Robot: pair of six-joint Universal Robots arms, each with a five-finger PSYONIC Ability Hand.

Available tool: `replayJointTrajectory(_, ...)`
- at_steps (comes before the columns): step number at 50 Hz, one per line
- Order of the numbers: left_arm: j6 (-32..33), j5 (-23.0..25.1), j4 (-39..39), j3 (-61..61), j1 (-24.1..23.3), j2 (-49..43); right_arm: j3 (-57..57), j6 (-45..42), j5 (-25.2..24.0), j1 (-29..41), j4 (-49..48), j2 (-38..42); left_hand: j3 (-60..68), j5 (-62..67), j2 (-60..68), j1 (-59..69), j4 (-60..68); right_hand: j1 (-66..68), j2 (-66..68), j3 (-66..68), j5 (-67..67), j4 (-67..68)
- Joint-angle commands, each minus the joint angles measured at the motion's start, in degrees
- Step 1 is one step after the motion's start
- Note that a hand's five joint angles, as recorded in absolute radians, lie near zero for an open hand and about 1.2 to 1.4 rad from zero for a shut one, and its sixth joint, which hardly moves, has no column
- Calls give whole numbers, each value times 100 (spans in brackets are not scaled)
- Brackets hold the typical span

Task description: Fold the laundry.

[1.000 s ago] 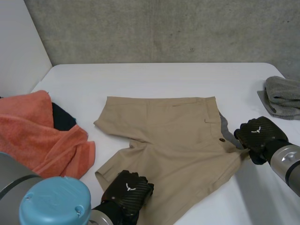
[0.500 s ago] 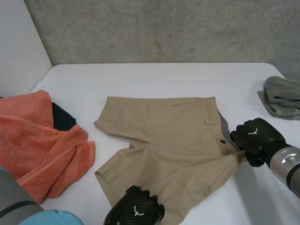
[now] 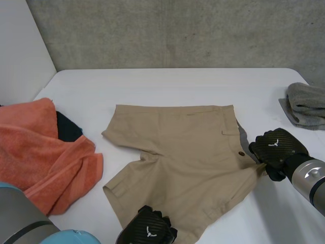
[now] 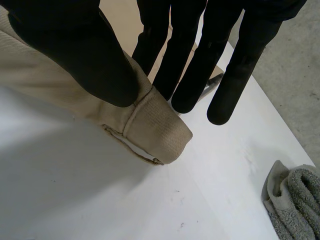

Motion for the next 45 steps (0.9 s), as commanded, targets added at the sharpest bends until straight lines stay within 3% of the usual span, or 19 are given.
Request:
replayJointTrajectory(1, 165, -24, 178, -16, 9, -143, 4, 0, 0, 0, -22, 2, 3311, 3326, 3231, 3095, 3287, 1675, 1229, 1121, 1209, 1121)
replayJointTrajectory(7, 244, -243, 179, 63, 87, 23, -14, -27, 53, -18, 57, -15, 3314, 3329, 3234, 3098, 3290, 1675, 1229, 1121, 1209, 1121)
replayJointTrajectory(11, 227, -305, 109, 89, 193, 760, -66, -167, 71, -27, 425, -234, 3314, 3329, 3234, 3098, 3290, 1675, 1229, 1121, 1209, 1121)
replayJointTrajectory(19, -116, -104, -682, 291, 202, 1693, -163, -1614, -17, -737, 2102, -798, 3314, 3329, 3234, 3098, 3290, 1675, 1229, 1121, 1209, 1121)
replayJointTrajectory(22, -309, 2, -928, 423, 333, 1720, -233, -1898, -26, -870, 2280, -806, 3314, 3329, 3234, 3098, 3290, 1675, 1229, 1121, 1209, 1121)
replayJointTrajectory(25, -310, 20, -955, 555, 772, 1632, -417, -1882, -88, -853, 2097, -719, 3314, 3329, 3234, 3098, 3290, 1675, 1229, 1121, 1209, 1121)
replayJointTrajectory(31, -47, 397, -491, 1405, 1896, 571, -1462, -846, -26, -450, 1437, 440, 3314, 3329, 3234, 3098, 3290, 1675, 1229, 1121, 1209, 1121)
replayJointTrajectory(35, 243, 600, -113, 2204, 2257, -149, -2183, -256, 44, 8, 1121, 1082, 3314, 3329, 3234, 3098, 3290, 1675, 1229, 1121, 1209, 1121)
replayJointTrajectory(45, 666, 609, 608, 4561, 2522, -2339, -4055, 61, 966, 685, -355, 2892, 3314, 3329, 3234, 3098, 3290, 1675, 1229, 1121, 1209, 1121)
